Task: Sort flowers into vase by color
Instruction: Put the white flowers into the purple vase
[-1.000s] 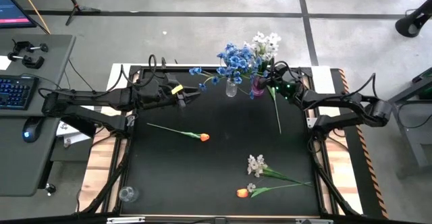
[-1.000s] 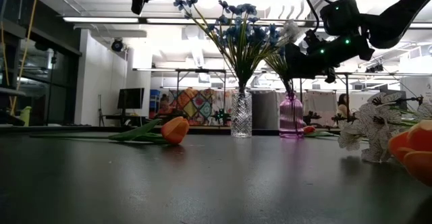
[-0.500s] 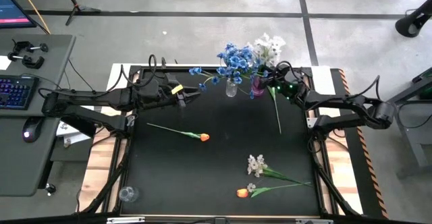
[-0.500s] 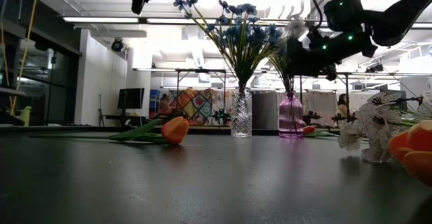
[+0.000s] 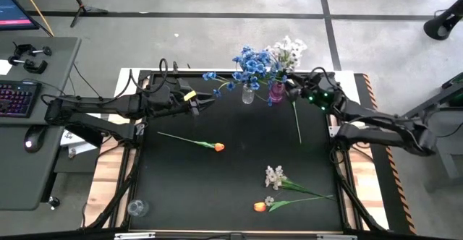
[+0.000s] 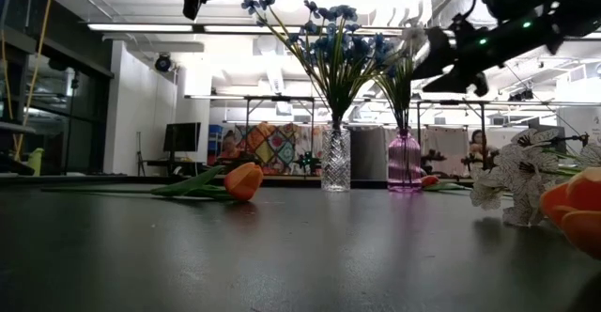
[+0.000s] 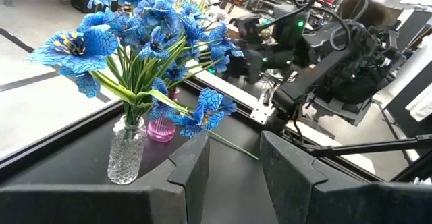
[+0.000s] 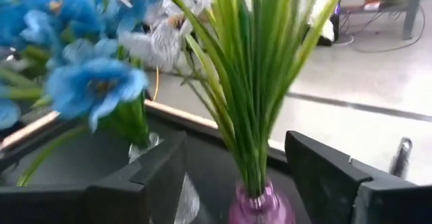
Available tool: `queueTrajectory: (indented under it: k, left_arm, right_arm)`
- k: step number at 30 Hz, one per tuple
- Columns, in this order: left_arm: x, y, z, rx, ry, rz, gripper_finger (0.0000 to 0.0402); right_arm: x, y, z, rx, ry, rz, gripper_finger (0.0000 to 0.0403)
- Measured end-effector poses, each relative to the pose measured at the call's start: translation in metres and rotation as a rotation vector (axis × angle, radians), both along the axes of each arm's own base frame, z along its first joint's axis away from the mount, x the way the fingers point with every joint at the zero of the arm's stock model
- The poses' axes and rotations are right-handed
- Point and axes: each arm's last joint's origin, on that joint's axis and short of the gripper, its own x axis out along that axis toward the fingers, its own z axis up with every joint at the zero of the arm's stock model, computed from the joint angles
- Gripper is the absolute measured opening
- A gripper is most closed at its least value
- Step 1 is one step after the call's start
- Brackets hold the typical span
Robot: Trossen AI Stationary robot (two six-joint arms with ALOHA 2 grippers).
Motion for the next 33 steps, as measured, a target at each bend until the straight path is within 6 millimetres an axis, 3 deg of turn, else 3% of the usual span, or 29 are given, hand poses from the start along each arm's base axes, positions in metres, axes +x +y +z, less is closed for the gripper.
queueTrajectory:
  k: [6,13,17,24,33]
  left_arm:
    - [0.0,0.0,0.0,0.001,0.0,0.0,0.0119]
    - [0.0,0.003,0.0,0.002,0.001,0.012,0.0119]
    - [-0.001,0.009,0.0,0.018,0.006,0.032,0.0119]
    - [-0.002,0.015,0.0,0.026,0.01,0.058,0.0119]
    - [-0.002,0.02,0.0,0.031,0.014,0.05,0.0119]
  right_arm:
    - [-0.024,0.021,0.007,0.112,-0.036,0.126,0.0231]
    - [-0.026,0.053,0.006,0.618,-0.211,0.609,0.022]
    - [-0.017,0.08,-0.003,0.878,-0.117,0.783,0.0214]
    - [-0.005,0.139,-0.02,1.131,0.159,0.921,0.021]
    - [-0.003,0.21,-0.047,1.272,0.501,1.033,0.021]
